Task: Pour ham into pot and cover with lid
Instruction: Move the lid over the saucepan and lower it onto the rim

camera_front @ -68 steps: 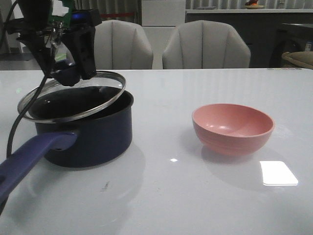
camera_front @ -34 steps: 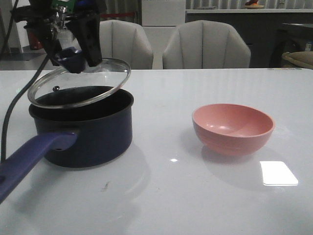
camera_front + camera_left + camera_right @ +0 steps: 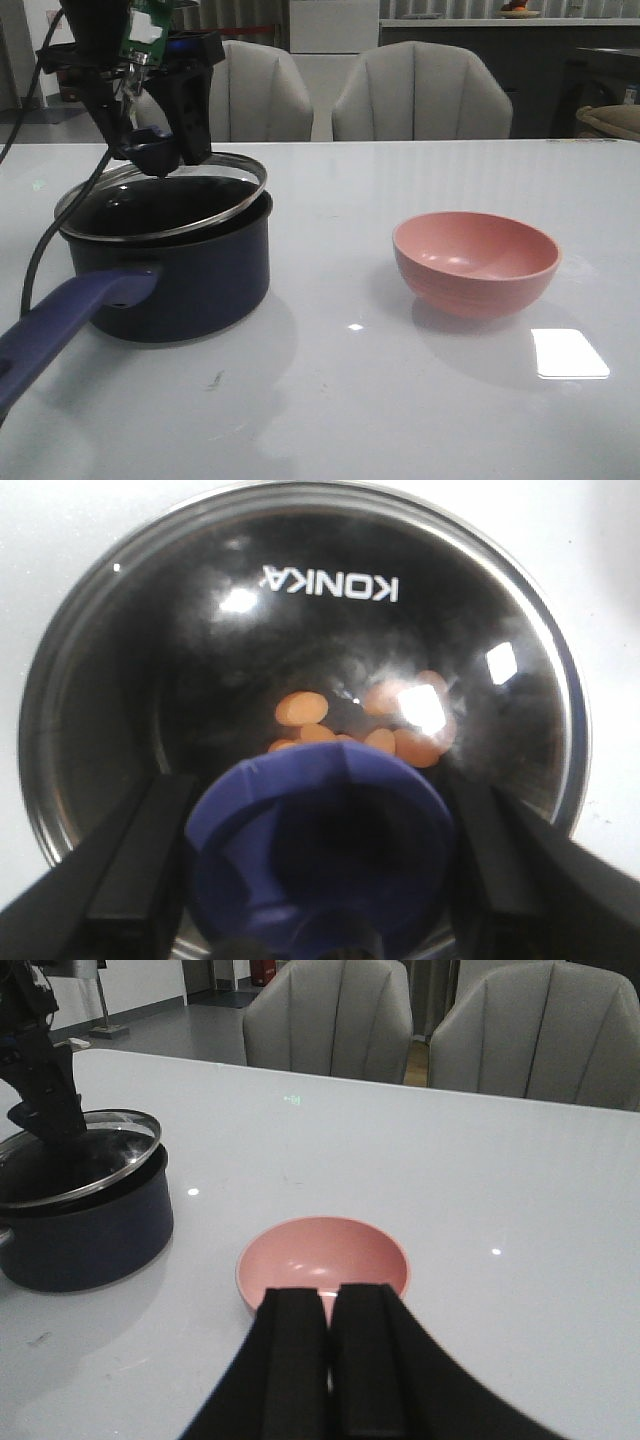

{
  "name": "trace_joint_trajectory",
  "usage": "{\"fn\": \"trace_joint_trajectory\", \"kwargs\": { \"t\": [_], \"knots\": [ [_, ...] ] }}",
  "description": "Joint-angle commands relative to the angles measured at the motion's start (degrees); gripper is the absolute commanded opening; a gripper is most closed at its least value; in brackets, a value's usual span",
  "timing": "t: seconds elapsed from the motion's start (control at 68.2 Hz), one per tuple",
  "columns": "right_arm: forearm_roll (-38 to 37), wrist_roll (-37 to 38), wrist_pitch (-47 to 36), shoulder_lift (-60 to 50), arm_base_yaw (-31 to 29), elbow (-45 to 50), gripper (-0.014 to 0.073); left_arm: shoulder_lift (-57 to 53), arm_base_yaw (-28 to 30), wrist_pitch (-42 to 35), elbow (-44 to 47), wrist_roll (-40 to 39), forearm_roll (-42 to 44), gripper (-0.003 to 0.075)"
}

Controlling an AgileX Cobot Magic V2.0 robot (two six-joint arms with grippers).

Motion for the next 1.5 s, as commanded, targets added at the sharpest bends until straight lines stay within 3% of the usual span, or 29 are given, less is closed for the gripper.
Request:
{"fn": "trace_joint_trajectory", "kwargs": {
  "t": [0.0, 0.205, 1.144, 1.481],
  "knots": [
    [-0.3, -0.7, -4.5, 0.4, -0.1, -1.6, 0.0159, -3.0, -0.8, 1.6, -1.9, 0.5, 0.0, 0.0475],
    [-0.3, -0.7, -4.5, 0.4, -0.1, -1.6, 0.0159, -3.0, -0.8, 1.6, -1.9, 0.8, 0.0, 0.0557],
    [-0.3, -0.7, -4.5, 0.4, -0.1, -1.6, 0.0159, -3.9, -0.8, 1.6, -6.1, 0.8, -3.3, 0.0554],
    [-0.3, -0.7, -4.5, 0.4, -0.1, -1.6, 0.0159, -15.8, -0.1, -2.9, -2.0, 1.7, -2.5, 0.0554]
  ]
}}
